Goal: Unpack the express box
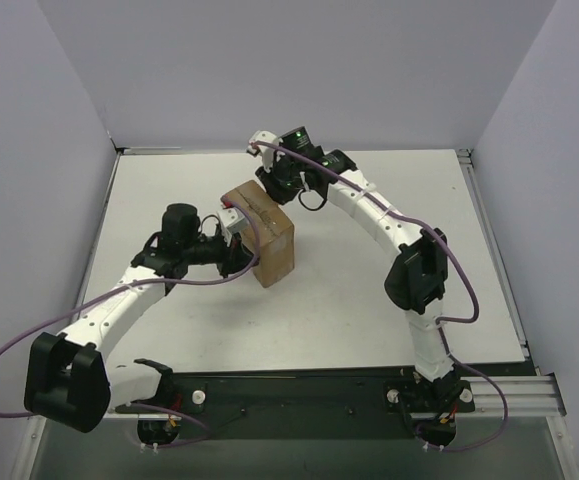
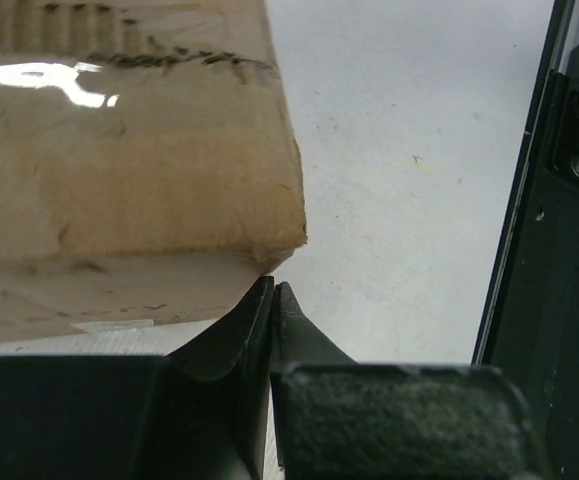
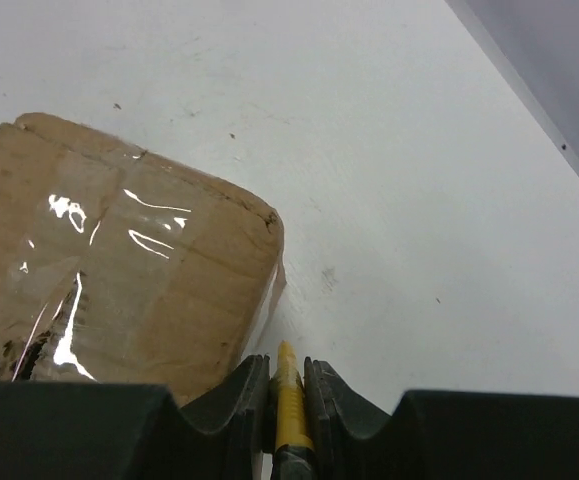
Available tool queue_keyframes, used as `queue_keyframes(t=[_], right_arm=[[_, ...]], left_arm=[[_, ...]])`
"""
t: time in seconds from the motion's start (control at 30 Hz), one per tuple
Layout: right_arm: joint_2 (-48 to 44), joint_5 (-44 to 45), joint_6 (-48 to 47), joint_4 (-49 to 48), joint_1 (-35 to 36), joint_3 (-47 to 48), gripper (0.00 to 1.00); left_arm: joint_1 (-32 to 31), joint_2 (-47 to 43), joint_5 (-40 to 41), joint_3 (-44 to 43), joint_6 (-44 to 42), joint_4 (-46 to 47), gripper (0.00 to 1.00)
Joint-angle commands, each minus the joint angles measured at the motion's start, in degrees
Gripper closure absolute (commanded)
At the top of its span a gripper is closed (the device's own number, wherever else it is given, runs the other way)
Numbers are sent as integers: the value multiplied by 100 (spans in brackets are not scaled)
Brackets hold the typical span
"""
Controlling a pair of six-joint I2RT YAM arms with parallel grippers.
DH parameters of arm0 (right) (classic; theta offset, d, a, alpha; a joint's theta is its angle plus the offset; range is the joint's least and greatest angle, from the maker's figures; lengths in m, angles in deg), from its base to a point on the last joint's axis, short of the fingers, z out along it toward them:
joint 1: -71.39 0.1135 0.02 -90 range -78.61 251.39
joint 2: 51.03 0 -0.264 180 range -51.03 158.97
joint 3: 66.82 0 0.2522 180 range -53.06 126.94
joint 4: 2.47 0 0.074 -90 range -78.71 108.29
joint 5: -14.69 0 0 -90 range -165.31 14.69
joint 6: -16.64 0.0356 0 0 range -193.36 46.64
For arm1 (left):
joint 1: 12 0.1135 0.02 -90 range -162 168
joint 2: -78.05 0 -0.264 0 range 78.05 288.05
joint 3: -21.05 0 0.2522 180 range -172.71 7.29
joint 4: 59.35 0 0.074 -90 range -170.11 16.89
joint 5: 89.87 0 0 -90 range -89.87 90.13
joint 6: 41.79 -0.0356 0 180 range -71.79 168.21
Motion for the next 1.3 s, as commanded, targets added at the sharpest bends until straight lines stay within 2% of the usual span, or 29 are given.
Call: queue_keyframes(t=[0.0, 0.17, 0.2, 0.27, 0.4, 0.53, 0.57, 0.63, 0.67, 0.77, 0.8, 0.83, 1.03, 1.27], right_arm=[[332, -471, 287, -173, 192, 654, 100], [780, -665, 525, -287, 61, 1252, 100], [833, -491, 586, -331, 8, 1392, 100], [773, -166, 613, -462, -132, 1437, 100], [-85, 468, 560, -551, -466, 833, 100], [-1212, 731, 375, -481, -880, -842, 100], [-1440, 767, 471, -463, -994, -1109, 100], [-2091, 733, 630, -306, -1300, -1645, 100], [-2319, 550, 717, -227, -1372, -2091, 100], [-3128, 294, 561, -41, -1443, -3180, 100], [-3443, 189, 560, -32, -1443, -3403, 100], [-3568, 101, 595, -41, -1434, -3588, 100], [-3868, -252, 797, -216, -1022, -4293, 100], [-3377, -383, 920, -384, -424, -3784, 100]], left_arm=[[-462, 64, -68, -114, 234, 670, 87], [-1051, 433, 64, -60, 604, 1683, 75], [-1131, 468, 29, -191, 587, 1649, 70], [-1254, 460, -137, -725, 578, 1404, 66], [-1220, 109, -69, -1561, 429, 615, 56], [-860, 20, 582, -2275, 156, 137, 43], [-555, 72, 652, -2363, 130, 15, 38], [-149, 239, 976, -2574, 138, -74, 37], [314, 292, 1057, -2592, 269, -57, 37], [976, 459, 1671, -2505, 524, 22, 37], [1387, 494, 1768, -2443, 595, 101, 37], [1521, 573, 1813, -2303, 621, 162, 37], [1681, 802, 1805, -1960, 665, 224, 37], [1558, 575, 1278, -1626, 630, -82, 37]])
